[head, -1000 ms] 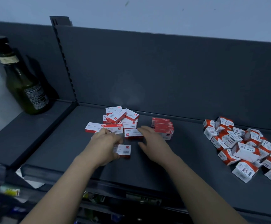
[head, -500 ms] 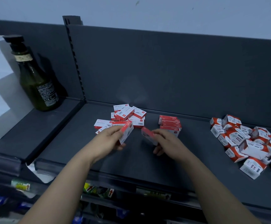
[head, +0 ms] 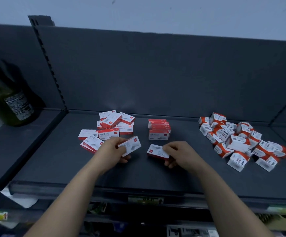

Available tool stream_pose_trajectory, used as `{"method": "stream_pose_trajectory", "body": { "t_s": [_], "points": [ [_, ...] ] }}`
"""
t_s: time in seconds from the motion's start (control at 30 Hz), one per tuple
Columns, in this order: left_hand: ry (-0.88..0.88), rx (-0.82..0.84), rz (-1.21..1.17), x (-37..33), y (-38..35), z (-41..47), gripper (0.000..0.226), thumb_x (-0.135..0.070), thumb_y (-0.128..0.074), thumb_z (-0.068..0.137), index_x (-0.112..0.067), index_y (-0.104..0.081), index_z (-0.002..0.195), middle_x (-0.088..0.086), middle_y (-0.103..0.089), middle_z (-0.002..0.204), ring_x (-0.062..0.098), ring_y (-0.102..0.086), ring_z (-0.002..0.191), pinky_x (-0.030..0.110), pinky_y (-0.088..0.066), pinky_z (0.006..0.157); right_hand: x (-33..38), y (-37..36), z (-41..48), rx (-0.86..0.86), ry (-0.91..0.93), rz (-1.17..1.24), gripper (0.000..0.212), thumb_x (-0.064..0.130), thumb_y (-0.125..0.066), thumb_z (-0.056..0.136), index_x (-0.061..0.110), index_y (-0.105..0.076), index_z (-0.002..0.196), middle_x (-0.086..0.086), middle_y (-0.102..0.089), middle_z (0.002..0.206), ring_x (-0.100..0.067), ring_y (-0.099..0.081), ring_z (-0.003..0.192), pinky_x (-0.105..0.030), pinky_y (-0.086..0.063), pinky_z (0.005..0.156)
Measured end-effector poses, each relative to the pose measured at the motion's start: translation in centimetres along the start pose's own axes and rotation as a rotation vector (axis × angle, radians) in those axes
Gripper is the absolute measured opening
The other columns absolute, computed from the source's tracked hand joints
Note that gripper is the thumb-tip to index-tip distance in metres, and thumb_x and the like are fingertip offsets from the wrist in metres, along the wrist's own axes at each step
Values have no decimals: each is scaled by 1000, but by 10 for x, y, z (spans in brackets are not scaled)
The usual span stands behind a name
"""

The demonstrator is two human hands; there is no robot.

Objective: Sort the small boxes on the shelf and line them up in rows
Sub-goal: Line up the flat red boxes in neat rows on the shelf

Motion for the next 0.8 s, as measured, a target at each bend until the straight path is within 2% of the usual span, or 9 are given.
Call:
{"method": "stream_pose_trajectory", "body": {
  "t_s": [0.1,0.2,0.27,0.4,0.47,0.57,0.7,0.8],
  "points": [
    [-71,-73,193,-2,2,1,25,-13,-52,95,-25,-55,116,-3,-62,106,20,-66,88,41,-57,81,-1,5,-3,35,39,18,19,14,-52,96,11,-63,112,-7,-67,84,-15,-65,63,-25,-55,59],
    [-79,-80,215,-1,-3,3,16,-16,-56,94,-24,-51,107,-3,-63,102,19,-66,87,42,-57,82,0,8,-5,45,71,6,24,9,-56,94,15,-60,117,-5,-67,90,-15,-64,68,-24,-56,64],
    [-84,-47,153,-2,-8,5,13,-14,-58,94,-22,-52,103,-1,-64,104,16,-66,88,37,-58,79,3,12,-7,18,92,-16,28,6,-59,91,14,-59,117,-5,-69,96,-14,-64,74,-22,-55,67],
    [-157,-56,117,-8,-15,8,14,-14,-61,92,-21,-56,102,2,-65,108,9,-62,93,22,-57,72,14,27,-10,-102,165,50,26,2,-68,83,14,-62,105,-5,-71,99,-16,-68,90,-23,-57,75],
    [-186,-49,133,-10,-20,8,15,-15,-61,92,-22,-56,104,-2,-65,108,6,-61,96,18,-54,73,23,33,-11,-131,228,70,22,2,-69,81,11,-63,100,-2,-70,95,-10,-68,85,-18,-56,69],
    [-256,-66,216,-13,-28,8,19,-15,-59,93,-23,-57,110,-8,-62,109,5,-58,99,19,-50,82,28,28,-10,-95,271,-16,18,4,-69,82,16,-64,94,3,-71,91,-3,-68,81,-13,-53,65],
    [-368,-136,399,-11,-27,9,24,-13,-60,91,-20,-60,113,-8,-62,110,5,-56,97,23,-46,90,18,18,-4,-85,259,63,17,4,-67,85,16,-65,97,-2,-73,91,-7,-69,72,-18,-52,60],
    [-395,-150,440,-11,-26,8,36,-22,-65,87,-21,-57,122,-5,-57,122,7,-52,107,23,-42,96,12,11,0,-76,256,131,16,3,-63,88,12,-65,101,-11,-71,89,-12,-64,63,-24,-52,58]
  ]
}}
Point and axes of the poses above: each hand's wrist, its own z-axis towards the middle knuckle, its own y-axis out of the back of the hand, x = y × z, the point moved 5 cm from there along z, towards the middle knuckle
